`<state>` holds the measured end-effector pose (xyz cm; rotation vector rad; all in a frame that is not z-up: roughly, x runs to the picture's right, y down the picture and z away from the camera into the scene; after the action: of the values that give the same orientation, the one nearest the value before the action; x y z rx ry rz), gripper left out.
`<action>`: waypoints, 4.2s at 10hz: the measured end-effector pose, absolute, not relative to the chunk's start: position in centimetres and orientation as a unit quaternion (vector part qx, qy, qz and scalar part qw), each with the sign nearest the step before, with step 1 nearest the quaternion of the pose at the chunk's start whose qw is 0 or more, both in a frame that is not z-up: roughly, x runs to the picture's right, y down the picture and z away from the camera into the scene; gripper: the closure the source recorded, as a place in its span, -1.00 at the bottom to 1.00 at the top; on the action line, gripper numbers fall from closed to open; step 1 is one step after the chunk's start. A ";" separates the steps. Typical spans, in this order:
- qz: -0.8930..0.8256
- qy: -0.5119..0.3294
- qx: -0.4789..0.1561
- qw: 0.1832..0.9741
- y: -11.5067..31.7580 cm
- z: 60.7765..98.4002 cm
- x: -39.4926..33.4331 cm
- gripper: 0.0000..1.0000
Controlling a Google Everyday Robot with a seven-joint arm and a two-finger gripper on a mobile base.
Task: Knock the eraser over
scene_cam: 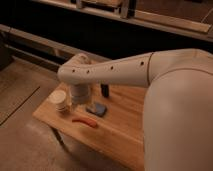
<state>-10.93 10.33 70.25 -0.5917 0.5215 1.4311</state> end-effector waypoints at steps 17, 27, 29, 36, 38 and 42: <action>0.639 0.232 -0.264 0.684 10.3 70.3 -11.0 -0.30; 0.759 0.296 -0.179 0.552 4.0 74.6 -3.8 0.10; 0.785 0.297 -0.170 0.516 3.6 75.3 -1.1 0.55; 0.785 0.290 -0.164 0.522 1.4 79.0 1.2 1.00; 0.761 0.288 -0.171 0.555 0.9 80.7 -0.9 1.00; 0.738 0.293 -0.173 0.583 0.6 83.0 -1.8 1.00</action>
<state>-1.82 0.60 82.97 -0.4046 0.6833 1.7238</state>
